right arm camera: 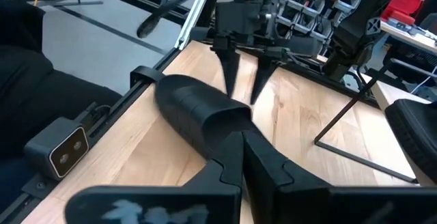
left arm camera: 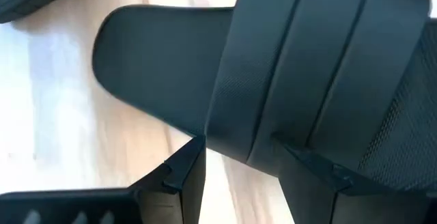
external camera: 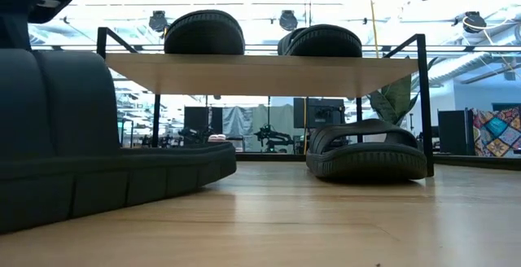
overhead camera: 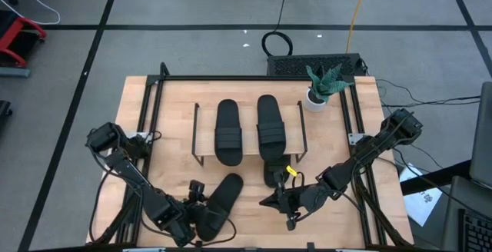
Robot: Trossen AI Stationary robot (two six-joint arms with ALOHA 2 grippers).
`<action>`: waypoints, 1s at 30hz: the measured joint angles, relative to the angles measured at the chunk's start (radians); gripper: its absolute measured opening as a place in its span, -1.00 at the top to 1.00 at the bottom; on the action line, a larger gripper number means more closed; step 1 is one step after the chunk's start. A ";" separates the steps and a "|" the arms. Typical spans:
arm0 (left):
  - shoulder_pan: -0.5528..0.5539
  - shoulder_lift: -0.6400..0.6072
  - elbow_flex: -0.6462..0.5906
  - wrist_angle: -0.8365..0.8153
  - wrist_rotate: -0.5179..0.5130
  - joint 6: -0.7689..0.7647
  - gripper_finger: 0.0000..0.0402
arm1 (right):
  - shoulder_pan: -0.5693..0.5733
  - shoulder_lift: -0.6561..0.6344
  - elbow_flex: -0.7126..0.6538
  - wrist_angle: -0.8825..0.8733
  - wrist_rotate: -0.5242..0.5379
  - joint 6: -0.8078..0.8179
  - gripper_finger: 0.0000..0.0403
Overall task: Pick and place slides into the shelf
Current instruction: Put the black slide under the shelf
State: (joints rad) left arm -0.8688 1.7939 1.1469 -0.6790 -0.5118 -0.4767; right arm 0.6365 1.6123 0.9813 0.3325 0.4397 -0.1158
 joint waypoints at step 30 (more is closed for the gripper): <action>0.113 -0.179 0.002 0.046 0.194 0.155 0.15 | 0.007 0.000 0.000 0.007 -0.046 0.026 1.00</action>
State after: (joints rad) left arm -0.7554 1.6149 1.1492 -0.6334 -0.3180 -0.3215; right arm 0.6434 1.6123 0.9813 0.3397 0.3934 -0.0895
